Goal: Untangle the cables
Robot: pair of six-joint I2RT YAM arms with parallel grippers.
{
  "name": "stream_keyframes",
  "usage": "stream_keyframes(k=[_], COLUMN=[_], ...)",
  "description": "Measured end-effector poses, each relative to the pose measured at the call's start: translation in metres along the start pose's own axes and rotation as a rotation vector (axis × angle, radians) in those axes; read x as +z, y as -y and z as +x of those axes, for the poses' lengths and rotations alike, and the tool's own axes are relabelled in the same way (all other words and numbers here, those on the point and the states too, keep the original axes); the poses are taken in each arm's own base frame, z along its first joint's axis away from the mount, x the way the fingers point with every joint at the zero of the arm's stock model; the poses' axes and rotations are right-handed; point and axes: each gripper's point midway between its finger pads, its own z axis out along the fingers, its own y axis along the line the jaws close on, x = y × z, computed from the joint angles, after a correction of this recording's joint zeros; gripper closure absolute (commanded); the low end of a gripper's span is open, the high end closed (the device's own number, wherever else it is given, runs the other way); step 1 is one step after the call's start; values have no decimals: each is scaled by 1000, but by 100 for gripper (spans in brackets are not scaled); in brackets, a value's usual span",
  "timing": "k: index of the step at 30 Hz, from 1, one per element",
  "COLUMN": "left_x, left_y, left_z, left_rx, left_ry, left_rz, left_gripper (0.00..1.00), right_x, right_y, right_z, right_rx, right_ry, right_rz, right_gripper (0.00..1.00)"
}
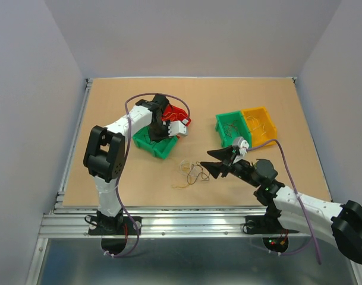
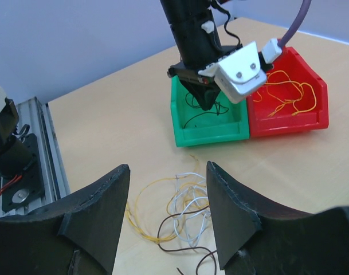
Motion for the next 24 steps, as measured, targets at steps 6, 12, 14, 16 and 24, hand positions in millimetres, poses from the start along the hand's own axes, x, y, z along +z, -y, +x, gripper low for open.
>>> stream_keyframes(k=[6,12,14,16,24], left_x=[3,14,17,20,26], left_y=[-1,8,9,11,6], left_z=[0,-6,-6,-7,6], left_rx=[104,188,205,218,194], left_ry=[6,59,78,97,197], left_rz=[13,55,62,69,54], left_gripper=[94,94,94,94,86], right_x=[-1,-1,-1,-1,-2], right_y=[-2,-2,-2,-2,-3], right_z=[-6,-6,-6,-7,-10], right_rx=[-5,-5,-5,-5,-7], right_ry=[18,19,20,21,30], right_rz=[-4,-4,-4,-5,-7], right_gripper=[39,39,39,39,39])
